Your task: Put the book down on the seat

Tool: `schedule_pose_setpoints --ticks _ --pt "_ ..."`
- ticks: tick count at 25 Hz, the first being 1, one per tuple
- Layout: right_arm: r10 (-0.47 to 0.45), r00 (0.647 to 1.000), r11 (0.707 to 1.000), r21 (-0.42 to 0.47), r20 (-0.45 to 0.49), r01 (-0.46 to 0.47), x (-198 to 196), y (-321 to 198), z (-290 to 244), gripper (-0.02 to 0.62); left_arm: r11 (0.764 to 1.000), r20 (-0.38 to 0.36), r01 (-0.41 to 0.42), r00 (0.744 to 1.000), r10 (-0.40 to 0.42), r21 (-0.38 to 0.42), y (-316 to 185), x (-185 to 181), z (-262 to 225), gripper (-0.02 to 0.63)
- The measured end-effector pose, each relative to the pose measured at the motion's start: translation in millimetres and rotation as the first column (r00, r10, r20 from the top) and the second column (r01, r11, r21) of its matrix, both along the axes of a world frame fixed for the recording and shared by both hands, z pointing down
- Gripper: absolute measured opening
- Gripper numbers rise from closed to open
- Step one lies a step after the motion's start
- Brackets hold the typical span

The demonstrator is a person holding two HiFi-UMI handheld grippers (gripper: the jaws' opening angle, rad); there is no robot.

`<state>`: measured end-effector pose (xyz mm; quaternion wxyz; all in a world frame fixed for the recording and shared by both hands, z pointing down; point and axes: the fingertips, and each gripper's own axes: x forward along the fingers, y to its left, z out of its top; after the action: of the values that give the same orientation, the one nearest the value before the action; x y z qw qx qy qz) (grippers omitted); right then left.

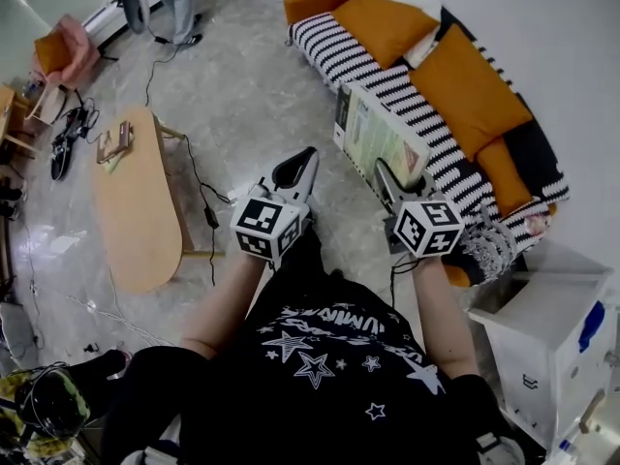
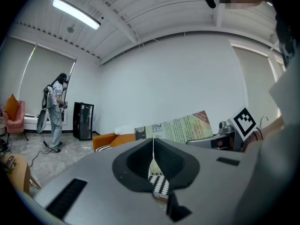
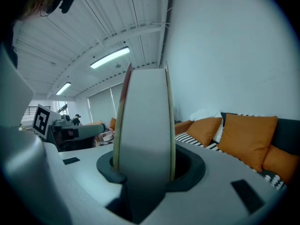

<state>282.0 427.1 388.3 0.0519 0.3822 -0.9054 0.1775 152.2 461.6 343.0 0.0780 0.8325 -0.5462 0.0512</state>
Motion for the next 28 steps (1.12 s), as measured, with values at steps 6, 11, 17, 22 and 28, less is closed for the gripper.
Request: schedule_pose_setpoints --ticks 6,11,17,22,28 --pt "-0.019 0.999 0.999 -0.03 -0.029 0.018 -36.3 -44.5 11.0 0.17 1.0 -0.024 -0.006 1.0 0.006 -0.011 -49.8 -28.6 5.8 0.015" --pt "-0.027 0.999 0.998 -0.063 -0.037 0.025 -71.6 -95.8 20.6 0.17 1.0 -0.021 -0.006 1.0 0.006 -0.026 -103.3 -68.2 11.5 0.015" --pt "-0.028 0.998 0.994 -0.104 -0.057 0.021 -110.9 -160.5 31.5 0.17 0.999 -0.031 -0.011 0.999 0.01 -0.041 -166.5 -110.5 13.7 0.014" --pt "-0.049 0.994 0.992 -0.12 -0.094 0.038 -148.0 -195.9 36.0 0.17 0.999 -0.045 -0.008 0.999 0.006 -0.052 -203.4 -151.7 16.2 0.015" --pt "-0.021 0.995 0.991 -0.136 -0.101 0.007 -169.4 -228.7 41.3 0.17 0.997 -0.072 -0.022 0.997 0.016 -0.076 -238.2 -181.5 26.3 0.014"
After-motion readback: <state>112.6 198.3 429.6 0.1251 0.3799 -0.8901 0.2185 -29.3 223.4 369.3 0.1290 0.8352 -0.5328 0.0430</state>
